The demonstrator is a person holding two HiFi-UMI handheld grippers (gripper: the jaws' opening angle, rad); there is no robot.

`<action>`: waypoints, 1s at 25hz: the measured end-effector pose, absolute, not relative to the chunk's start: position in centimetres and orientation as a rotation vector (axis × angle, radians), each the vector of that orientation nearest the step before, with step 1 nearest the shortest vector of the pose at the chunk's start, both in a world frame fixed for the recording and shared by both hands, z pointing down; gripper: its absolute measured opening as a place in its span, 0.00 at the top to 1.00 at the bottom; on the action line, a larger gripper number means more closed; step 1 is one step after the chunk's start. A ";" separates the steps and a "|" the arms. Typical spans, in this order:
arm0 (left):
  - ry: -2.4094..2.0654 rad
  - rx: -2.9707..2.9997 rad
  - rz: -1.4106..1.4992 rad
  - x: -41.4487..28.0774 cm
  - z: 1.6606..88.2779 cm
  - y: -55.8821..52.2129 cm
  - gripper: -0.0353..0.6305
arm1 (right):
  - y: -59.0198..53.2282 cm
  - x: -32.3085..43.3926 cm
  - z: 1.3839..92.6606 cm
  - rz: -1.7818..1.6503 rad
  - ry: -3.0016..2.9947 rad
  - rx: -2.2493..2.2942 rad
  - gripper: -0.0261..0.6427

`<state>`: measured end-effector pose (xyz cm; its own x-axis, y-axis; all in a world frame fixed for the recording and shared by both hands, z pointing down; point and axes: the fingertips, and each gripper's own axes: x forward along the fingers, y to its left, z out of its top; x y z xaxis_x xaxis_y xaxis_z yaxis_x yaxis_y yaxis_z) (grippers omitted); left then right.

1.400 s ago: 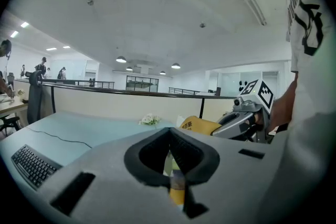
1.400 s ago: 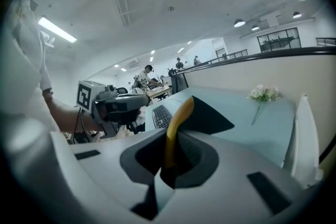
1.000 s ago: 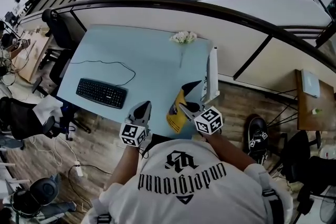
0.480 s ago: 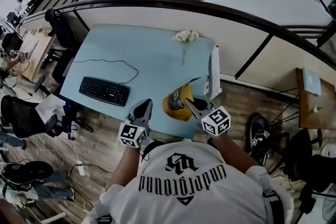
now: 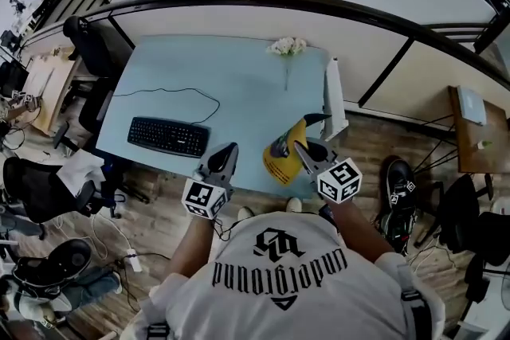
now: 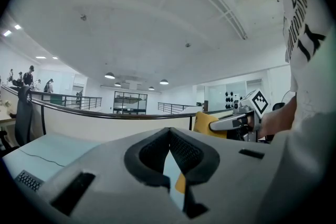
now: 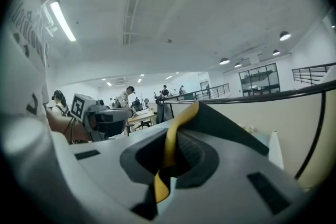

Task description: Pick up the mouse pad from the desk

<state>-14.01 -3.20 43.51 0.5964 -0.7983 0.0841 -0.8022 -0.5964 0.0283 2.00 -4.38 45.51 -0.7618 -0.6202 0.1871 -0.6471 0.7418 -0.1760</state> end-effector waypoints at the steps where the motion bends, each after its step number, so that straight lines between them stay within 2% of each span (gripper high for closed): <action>1: -1.364 2.760 0.100 -14.5 43.3 -3.1 0.94 | -4.2 1.7 45.2 0.347 -2.822 1.053 0.93; 14: -1.165 2.895 0.112 -20.8 41.9 -0.6 0.94 | 0.7 -3.5 44.3 0.307 -2.769 1.250 0.93; 25: -1.096 2.941 0.096 -18.4 41.1 1.0 0.94 | 3.3 -1.6 44.1 0.294 -2.749 1.285 0.93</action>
